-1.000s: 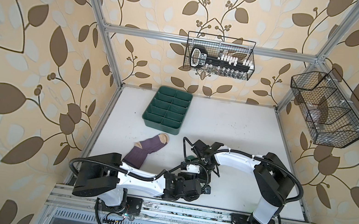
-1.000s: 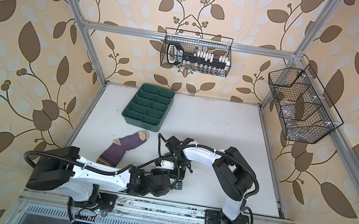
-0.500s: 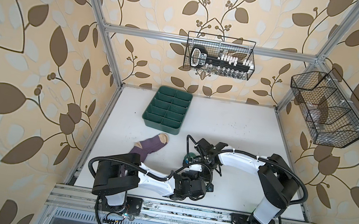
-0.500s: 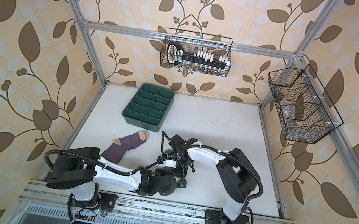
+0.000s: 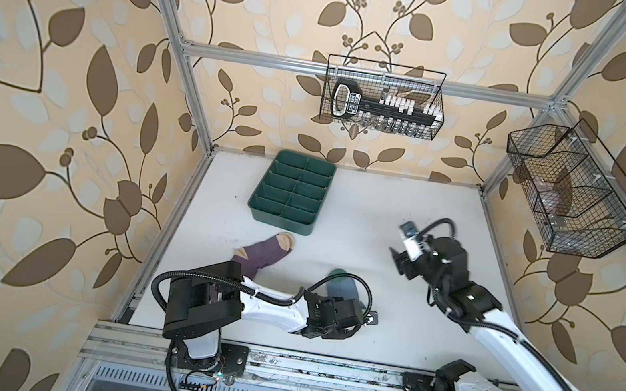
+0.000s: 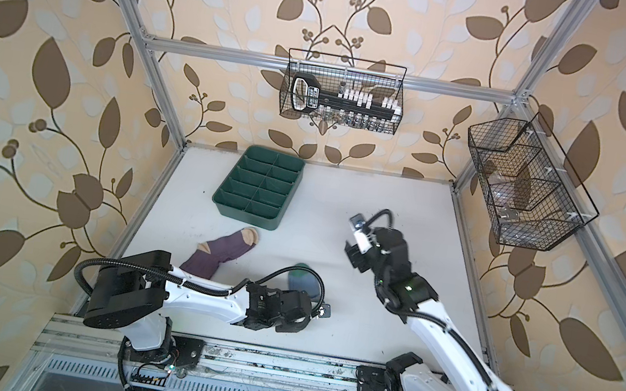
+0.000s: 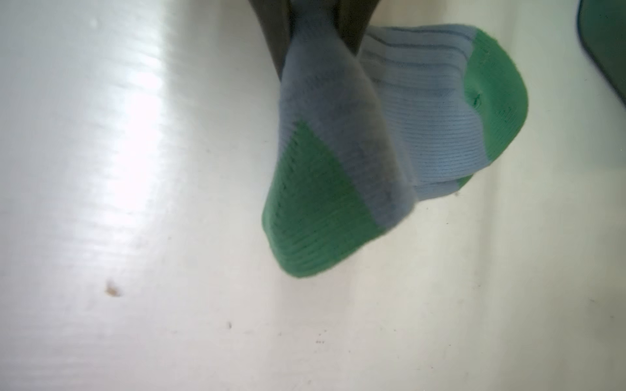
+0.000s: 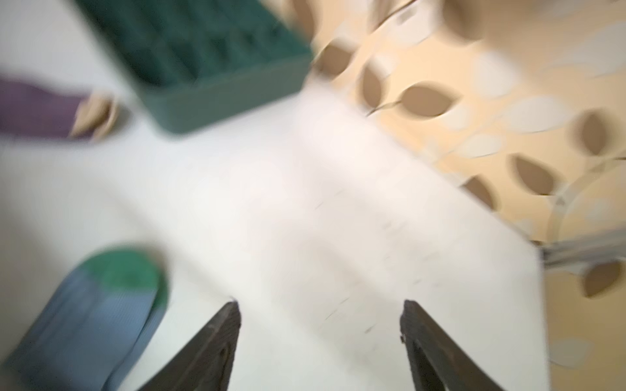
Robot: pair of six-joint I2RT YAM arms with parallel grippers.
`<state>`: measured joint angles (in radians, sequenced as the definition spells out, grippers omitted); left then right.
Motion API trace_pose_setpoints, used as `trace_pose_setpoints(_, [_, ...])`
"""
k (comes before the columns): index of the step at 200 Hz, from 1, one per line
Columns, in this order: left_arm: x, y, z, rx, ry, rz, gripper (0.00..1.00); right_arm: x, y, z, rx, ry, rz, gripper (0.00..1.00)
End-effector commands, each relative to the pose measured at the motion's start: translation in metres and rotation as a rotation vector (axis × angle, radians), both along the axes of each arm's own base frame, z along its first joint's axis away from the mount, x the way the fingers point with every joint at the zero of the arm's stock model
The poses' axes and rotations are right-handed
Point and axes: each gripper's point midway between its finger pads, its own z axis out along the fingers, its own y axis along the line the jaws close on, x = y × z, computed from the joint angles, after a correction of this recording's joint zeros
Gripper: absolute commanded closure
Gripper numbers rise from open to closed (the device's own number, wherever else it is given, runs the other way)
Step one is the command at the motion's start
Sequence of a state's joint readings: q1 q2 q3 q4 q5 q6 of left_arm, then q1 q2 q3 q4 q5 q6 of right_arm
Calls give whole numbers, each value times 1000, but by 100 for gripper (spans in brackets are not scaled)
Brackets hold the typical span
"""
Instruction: Roll the socks
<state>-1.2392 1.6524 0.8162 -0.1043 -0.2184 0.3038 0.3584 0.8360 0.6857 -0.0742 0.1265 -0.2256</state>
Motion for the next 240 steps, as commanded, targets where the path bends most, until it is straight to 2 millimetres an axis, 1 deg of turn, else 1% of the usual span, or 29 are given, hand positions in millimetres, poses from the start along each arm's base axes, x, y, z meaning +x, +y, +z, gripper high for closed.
trace_pose_setpoints(1, [-31, 10, -21, 25, 257, 8, 100, -15, -31, 52, 332, -217, -87, 28])
trace_pose_setpoints(10, [-30, 9, -23, 13, 294, 32, 100, -29, -29, 63, 344, -274, -26, 31])
trace_pose_setpoints(16, [-29, 10, -24, 4, 319, 52, 100, -37, -26, 67, 329, -294, 9, 32])
trace_pose_setpoints(23, [-29, 11, -26, -7, 349, 72, 100, -45, -22, 67, 296, -292, 40, 33])
trace_pose_setpoints(33, [-27, 12, -27, -23, 389, 99, 100, -53, -16, 60, 226, -250, 83, 35])
trace_pose_setpoints(46, [-27, 13, -30, -34, 442, 120, 100, -64, -4, 44, 103, -173, 149, 37])
trace_pose_setpoints(48, [-27, 13, -31, -36, 450, 124, 100, -66, -2, 38, 77, -150, 159, 37])
trace_pose_setpoints(59, [-27, 13, -33, -34, 493, 132, 100, -81, 13, 20, -78, -82, 255, 39])
trace_pose_setpoints(65, [-28, 13, -35, -21, 511, 135, 100, -89, 17, 7, -173, -38, 289, 39])
trace_pose_setpoints(75, [-26, 16, -38, 9, 535, 155, 100, -108, 30, -13, -343, 8, 392, 39])
trace_pose_setpoints(87, [-25, 19, -43, 35, 566, 173, 100, -135, 40, -49, -569, 81, 542, 37])
trace_pose_setpoints(95, [-23, 20, -46, 45, 578, 188, 100, -154, 44, -74, -704, 120, 647, 35])
trace_pose_setpoints(99, [-23, 20, -47, 46, 585, 192, 100, -160, 45, -86, -767, 130, 678, 35])
trace_pose_setpoints(105, [-23, 20, -48, 44, 595, 192, 100, -167, 46, -100, -843, 132, 706, 34])
trace_pose_setpoints(115, [-21, 19, -48, 33, 608, 198, 100, -172, 49, -118, -951, 112, 724, 33])
trace_pose_setpoints(132, [-19, 18, -49, 18, 630, 209, 100, -182, 66, -138, -1042, 70, 774, 33])
trace_pose_setpoints(158, [-14, 17, -48, 6, 662, 218, 100, -179, 94, -161, -1115, -26, 771, 31])
trace_pose_setpoints(161, [-15, 17, -48, 5, 665, 217, 100, -179, 95, -165, -1128, -26, 773, 30])
trace_pose_setpoints(176, [-14, 16, -48, 1, 673, 216, 100, -171, 106, -176, -1141, -51, 762, 28])
trace_pose_setpoints(190, [-14, 16, -48, 1, 674, 216, 100, -159, 110, -182, -1145, -41, 733, 27])
trace_pose_setpoints(219, [-16, 15, -48, -7, 686, 211, 100, -132, 110, -198, -1163, 15, 695, 28])
trace_pose_setpoints(240, [-16, 14, -47, -13, 688, 208, 100, -120, 114, -210, -1161, 57, 688, 30])
